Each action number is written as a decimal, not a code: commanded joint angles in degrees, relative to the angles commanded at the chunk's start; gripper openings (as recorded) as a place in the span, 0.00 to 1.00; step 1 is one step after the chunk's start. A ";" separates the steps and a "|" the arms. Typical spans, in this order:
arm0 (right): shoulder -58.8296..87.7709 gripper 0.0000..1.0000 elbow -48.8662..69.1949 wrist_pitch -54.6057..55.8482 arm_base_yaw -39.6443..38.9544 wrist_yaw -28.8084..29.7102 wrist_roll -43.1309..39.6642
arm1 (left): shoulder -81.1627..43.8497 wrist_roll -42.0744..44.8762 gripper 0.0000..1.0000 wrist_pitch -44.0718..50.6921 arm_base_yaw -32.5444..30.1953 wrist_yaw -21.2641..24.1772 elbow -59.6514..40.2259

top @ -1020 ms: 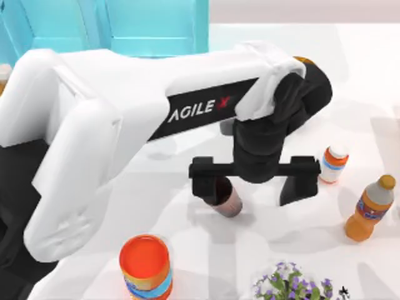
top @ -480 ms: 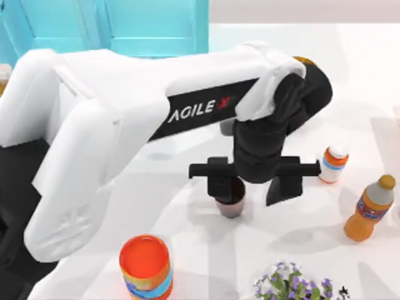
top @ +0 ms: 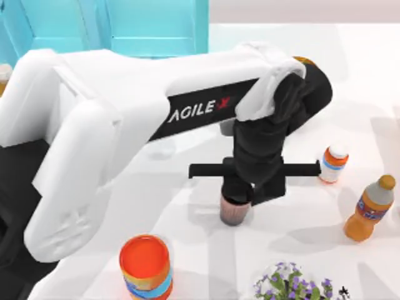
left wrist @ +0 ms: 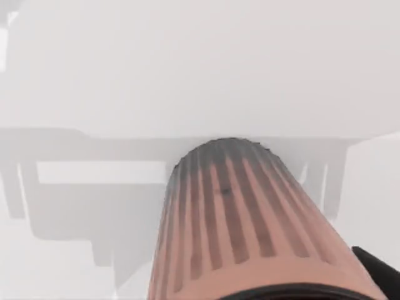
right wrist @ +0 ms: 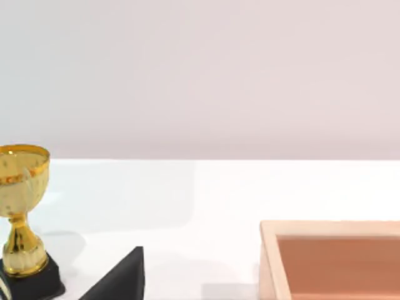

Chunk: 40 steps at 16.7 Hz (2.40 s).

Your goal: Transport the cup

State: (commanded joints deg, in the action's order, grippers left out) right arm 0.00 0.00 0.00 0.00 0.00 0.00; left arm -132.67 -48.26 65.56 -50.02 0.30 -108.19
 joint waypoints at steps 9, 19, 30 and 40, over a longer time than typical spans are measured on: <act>0.00 1.00 0.00 0.00 0.00 0.00 0.00 | 2.15 2.19 0.00 -0.08 2.19 0.11 2.12; 0.00 1.00 0.00 0.00 0.00 0.00 0.00 | 31.72 36.16 0.00 -0.79 36.73 2.11 31.23; 0.00 1.00 0.00 0.00 0.00 0.00 0.00 | 36.68 42.14 0.00 -2.63 42.46 2.31 38.15; 0.00 1.00 0.00 0.00 0.00 0.00 0.00 | 33.40 42.92 0.00 -14.62 43.36 2.48 46.63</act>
State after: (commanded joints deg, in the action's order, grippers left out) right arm 0.00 0.00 0.00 0.00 0.00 0.00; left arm -99.27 -5.34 50.94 -6.66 2.78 -61.55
